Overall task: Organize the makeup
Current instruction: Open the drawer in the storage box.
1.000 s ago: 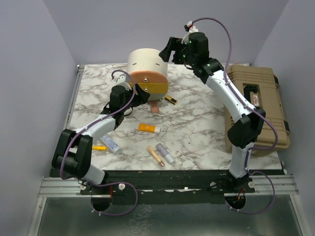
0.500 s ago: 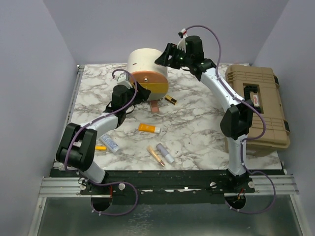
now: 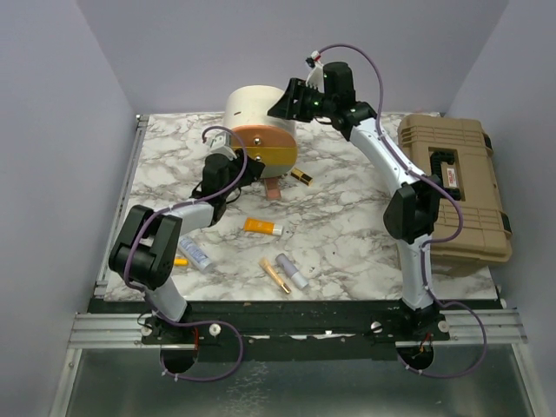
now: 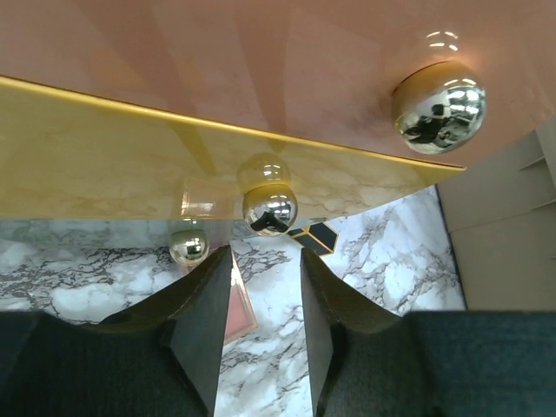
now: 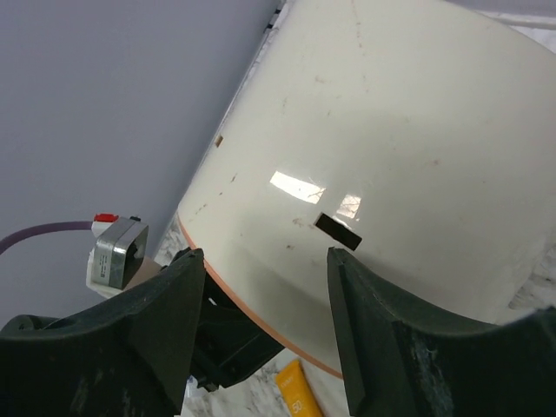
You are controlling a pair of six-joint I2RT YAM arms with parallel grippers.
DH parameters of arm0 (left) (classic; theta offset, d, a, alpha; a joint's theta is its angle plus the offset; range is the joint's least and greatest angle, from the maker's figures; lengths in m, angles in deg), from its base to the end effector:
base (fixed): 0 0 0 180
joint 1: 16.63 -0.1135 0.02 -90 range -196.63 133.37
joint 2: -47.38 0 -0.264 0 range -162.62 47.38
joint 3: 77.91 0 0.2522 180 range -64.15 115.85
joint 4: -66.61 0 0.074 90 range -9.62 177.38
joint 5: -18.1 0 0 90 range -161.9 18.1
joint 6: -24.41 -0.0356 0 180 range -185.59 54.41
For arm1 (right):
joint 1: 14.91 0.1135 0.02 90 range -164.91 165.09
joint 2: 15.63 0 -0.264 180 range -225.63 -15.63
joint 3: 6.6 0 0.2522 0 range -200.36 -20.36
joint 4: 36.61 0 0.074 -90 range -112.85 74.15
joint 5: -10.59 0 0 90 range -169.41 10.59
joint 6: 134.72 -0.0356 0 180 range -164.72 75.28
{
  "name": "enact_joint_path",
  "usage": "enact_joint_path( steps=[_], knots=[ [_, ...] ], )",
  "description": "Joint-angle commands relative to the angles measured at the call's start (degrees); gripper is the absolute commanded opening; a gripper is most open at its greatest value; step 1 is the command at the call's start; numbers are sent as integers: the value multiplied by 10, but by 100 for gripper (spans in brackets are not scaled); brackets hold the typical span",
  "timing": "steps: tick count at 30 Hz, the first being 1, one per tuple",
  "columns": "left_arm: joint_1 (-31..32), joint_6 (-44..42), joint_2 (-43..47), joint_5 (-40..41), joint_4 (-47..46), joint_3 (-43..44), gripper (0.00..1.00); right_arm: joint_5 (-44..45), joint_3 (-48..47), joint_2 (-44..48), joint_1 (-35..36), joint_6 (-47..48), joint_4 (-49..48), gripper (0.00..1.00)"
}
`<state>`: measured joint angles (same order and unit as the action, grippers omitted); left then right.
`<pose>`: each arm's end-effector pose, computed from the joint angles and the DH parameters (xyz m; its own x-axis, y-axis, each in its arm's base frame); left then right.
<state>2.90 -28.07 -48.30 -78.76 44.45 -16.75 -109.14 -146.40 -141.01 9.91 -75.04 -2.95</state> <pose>0.3386 -0.1246 0.2099 -0.4291 -0.4894 -0.7592 0.2276 0.7548 -0.6152 0.4611 0.2327 0.3570 -0.6567 0.1793 -0.7325 -0.5305 0.5805 0.6177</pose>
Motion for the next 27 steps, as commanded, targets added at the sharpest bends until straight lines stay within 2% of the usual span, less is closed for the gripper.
enact_joint_path(
  steps=[1, 9, 11, 18, 27],
  knots=[
    [2, -6, -18, 10, -29, 18, 37, -20, -41, -35, 3, 22, 26, 64],
    [-8, -4, -45, 3, -26, 36, 23, -3, -85, -80, 3, 32, 52, 65],
    [-14, -5, -49, -1, -22, 43, 23, -7, -77, -84, 3, 30, 49, 65],
    [-20, -19, -52, -19, -5, 70, 36, -18, -60, -82, 3, 31, 47, 65],
    [-17, 24, -35, -30, 4, 71, 42, -20, -50, -75, 4, 26, 44, 65]
  ],
)
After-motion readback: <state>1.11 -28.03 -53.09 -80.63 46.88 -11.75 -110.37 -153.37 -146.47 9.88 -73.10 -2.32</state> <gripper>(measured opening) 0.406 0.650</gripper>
